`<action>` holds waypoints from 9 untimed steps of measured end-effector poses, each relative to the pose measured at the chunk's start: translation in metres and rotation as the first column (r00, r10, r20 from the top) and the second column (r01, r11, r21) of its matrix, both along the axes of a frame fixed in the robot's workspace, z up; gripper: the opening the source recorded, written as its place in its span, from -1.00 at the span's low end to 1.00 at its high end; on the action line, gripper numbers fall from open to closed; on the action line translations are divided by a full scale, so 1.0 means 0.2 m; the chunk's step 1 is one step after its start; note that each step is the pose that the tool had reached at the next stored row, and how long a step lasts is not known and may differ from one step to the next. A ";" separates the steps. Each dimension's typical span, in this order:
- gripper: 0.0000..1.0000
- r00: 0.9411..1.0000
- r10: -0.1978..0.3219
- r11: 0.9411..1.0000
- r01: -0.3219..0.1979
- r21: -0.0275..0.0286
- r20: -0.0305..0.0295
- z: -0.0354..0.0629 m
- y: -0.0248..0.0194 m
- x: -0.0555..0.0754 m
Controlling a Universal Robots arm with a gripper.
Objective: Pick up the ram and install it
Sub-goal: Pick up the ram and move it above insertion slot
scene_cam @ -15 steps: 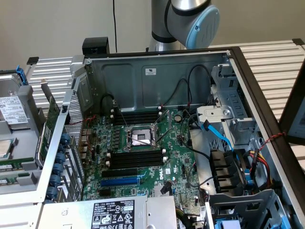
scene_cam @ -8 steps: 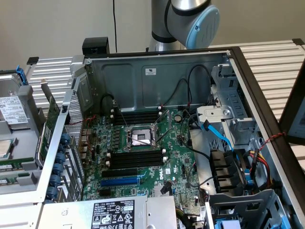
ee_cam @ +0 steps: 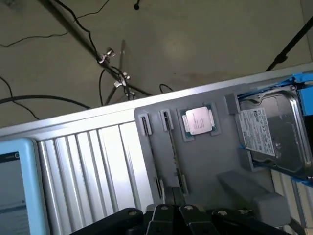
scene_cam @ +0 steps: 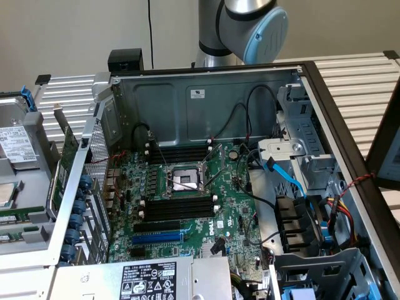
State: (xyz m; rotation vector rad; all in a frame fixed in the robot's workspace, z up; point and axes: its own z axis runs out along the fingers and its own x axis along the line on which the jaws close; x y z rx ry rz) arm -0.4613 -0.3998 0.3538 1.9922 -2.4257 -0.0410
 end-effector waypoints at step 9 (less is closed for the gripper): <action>-0.80 0.987 0.163 0.987 -0.163 0.000 0.003 -0.002 0.000 0.00</action>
